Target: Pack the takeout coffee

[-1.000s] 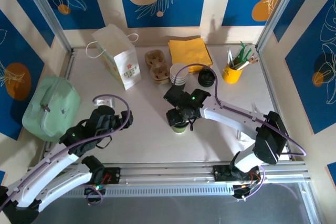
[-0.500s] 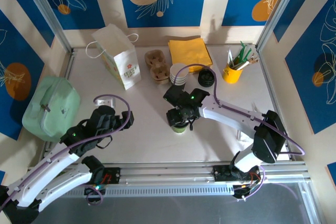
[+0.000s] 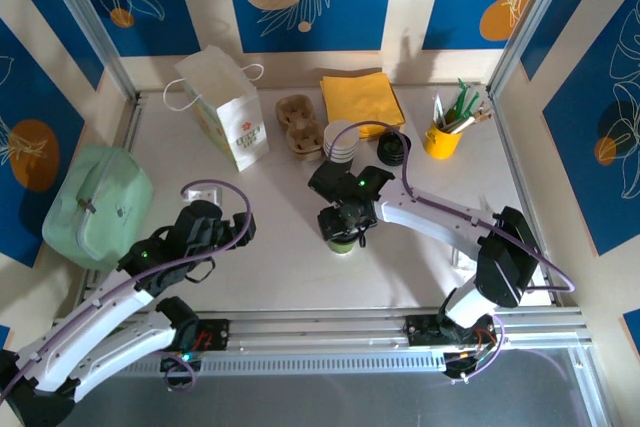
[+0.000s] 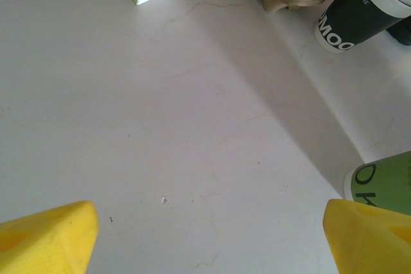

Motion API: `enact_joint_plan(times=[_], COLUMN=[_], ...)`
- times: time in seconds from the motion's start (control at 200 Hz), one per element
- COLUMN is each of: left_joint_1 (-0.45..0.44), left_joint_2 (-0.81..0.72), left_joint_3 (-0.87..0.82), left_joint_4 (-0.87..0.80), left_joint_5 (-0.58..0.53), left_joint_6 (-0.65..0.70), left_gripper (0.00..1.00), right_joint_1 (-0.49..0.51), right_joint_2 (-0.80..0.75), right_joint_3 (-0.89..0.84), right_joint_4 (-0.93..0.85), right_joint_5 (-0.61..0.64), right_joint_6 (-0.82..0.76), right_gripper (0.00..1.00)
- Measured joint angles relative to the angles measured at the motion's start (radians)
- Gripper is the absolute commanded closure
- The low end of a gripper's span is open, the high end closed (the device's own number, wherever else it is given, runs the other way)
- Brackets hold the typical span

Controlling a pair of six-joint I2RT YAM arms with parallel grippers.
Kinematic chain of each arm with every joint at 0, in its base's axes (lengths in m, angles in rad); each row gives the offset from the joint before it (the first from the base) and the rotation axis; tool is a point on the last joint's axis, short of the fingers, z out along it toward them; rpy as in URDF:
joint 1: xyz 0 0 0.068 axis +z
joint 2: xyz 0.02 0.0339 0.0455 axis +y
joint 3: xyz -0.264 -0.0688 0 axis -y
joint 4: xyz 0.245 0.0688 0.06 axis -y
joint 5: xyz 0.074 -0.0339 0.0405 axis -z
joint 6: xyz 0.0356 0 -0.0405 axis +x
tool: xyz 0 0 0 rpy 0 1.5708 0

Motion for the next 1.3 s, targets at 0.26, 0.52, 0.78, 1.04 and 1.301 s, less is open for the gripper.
enact_joint_plan(times=[0.26, 0.52, 0.78, 1.04, 1.301], left_joint_1=[0.000, 0.005, 0.006, 0.006, 0.006], left_joint_2=[0.000, 0.000, 0.002, 0.026, 0.019], left_joint_3=[0.000, 0.000, 0.000, 0.000, 0.000], left_joint_4=[0.000, -0.001, 0.000, 0.003, 0.006], left_joint_5=[0.000, 0.008, 0.026, 0.036, 0.036], left_joint_6=[0.000, 0.000, 0.000, 0.000, 0.000], left_gripper=[0.10, 0.10, 0.10, 0.11, 0.11], right_joint_1=[-0.016, -0.168, -0.431, -0.631, -0.779], right_joint_2=[0.000, -0.010, -0.050, -0.050, -0.025], right_joint_3=[0.003, -0.003, -0.043, -0.035, 0.028], right_joint_4=[-0.002, -0.002, 0.035, 0.068, 0.094], right_joint_5=[0.001, 0.008, 0.008, -0.008, -0.028], right_joint_6=[-0.019, -0.082, -0.183, -0.267, -0.296], right_gripper=[0.31, 0.31, 0.32, 0.32, 0.32])
